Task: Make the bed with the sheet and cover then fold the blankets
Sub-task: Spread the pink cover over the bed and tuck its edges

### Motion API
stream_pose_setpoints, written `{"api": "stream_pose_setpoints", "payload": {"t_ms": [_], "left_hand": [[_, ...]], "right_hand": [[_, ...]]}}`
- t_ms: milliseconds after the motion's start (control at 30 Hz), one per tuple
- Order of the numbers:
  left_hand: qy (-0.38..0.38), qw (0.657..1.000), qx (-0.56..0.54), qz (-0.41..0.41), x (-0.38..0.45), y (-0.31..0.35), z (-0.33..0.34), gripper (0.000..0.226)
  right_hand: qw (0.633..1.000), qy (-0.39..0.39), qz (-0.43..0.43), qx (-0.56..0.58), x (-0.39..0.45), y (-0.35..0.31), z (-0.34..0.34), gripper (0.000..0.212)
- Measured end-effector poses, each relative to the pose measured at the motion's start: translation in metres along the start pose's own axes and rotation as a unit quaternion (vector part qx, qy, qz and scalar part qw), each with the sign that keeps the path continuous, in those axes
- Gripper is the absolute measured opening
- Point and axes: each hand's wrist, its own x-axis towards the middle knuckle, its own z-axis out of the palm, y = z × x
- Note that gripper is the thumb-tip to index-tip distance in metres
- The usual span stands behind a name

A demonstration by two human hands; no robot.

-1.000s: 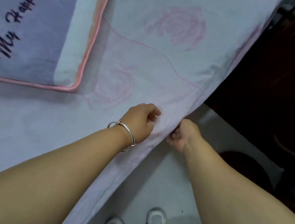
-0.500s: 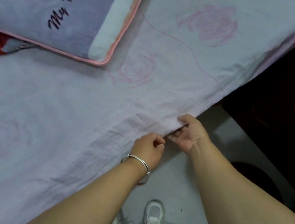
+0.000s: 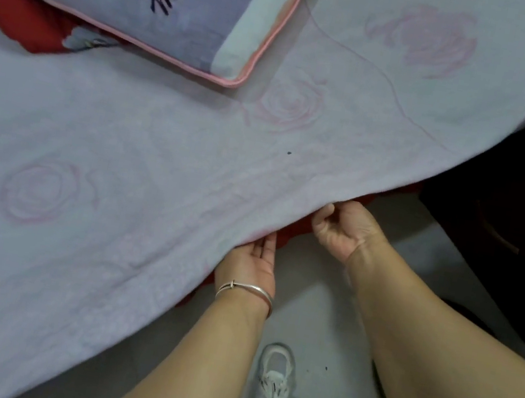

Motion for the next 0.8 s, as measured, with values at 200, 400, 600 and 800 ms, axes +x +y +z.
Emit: {"api": "stream_pose_setpoints", "payload": {"t_ms": [200,400,600,800], "left_hand": [[-0.007,1.000,0.014,0.010,0.001,0.015,0.002,0.020],[-0.012,0.998,0.021,0.054,0.009,0.019,0.011,0.048],[0.045,0.997,0.040,0.042,0.009,0.019,0.018,0.035],[0.047,0.975,0.216,-0.007,-0.004,-0.006,-0.009,0.031]], "right_hand": [[0.993,-0.022,0.031,-0.114,0.010,0.020,0.027,0.032],[0.967,-0.005,0.039,-0.252,0.013,0.022,0.025,0.029],[0.994,-0.002,-0.014,-0.110,0.007,0.021,0.021,0.027],[0.966,0.016,0.027,-0.257,0.000,0.013,-0.003,0.034]]}}
